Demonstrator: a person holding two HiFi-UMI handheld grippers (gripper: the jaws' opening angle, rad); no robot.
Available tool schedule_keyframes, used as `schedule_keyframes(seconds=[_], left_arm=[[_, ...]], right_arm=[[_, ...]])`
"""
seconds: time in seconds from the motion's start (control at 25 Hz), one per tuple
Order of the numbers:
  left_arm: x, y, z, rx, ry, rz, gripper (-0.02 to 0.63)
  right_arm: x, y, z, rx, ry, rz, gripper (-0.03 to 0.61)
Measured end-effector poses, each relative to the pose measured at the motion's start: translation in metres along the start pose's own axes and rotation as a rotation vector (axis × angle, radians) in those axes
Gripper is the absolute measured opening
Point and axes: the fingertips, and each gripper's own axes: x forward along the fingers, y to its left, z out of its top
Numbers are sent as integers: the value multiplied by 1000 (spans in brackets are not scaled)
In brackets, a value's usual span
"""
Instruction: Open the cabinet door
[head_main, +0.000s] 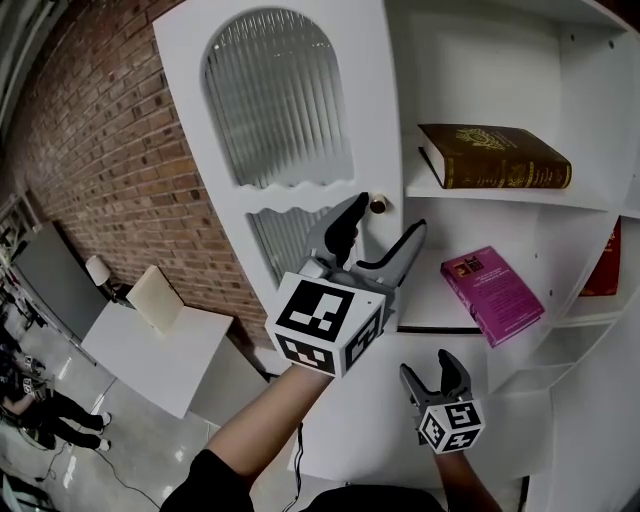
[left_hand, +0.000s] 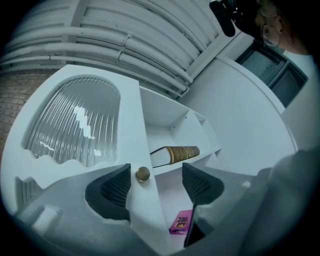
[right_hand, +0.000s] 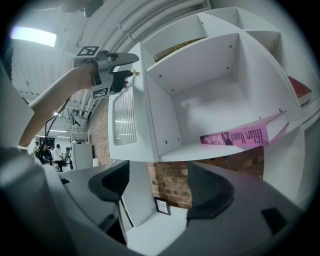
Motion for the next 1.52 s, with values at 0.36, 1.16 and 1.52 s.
schedule_keyframes(seconds=[0.36, 1.16, 1.52], left_arm=[[4, 15, 0, 24, -9, 85, 163], [-18, 15, 7, -49, -49, 88, 89], [-23, 12, 8, -63, -54, 83, 89]], right_arm=[[-3, -9, -2, -2, 2, -8, 360], [14, 2, 14, 4, -26, 108, 356], [44, 13, 8, -9, 42, 274, 273]])
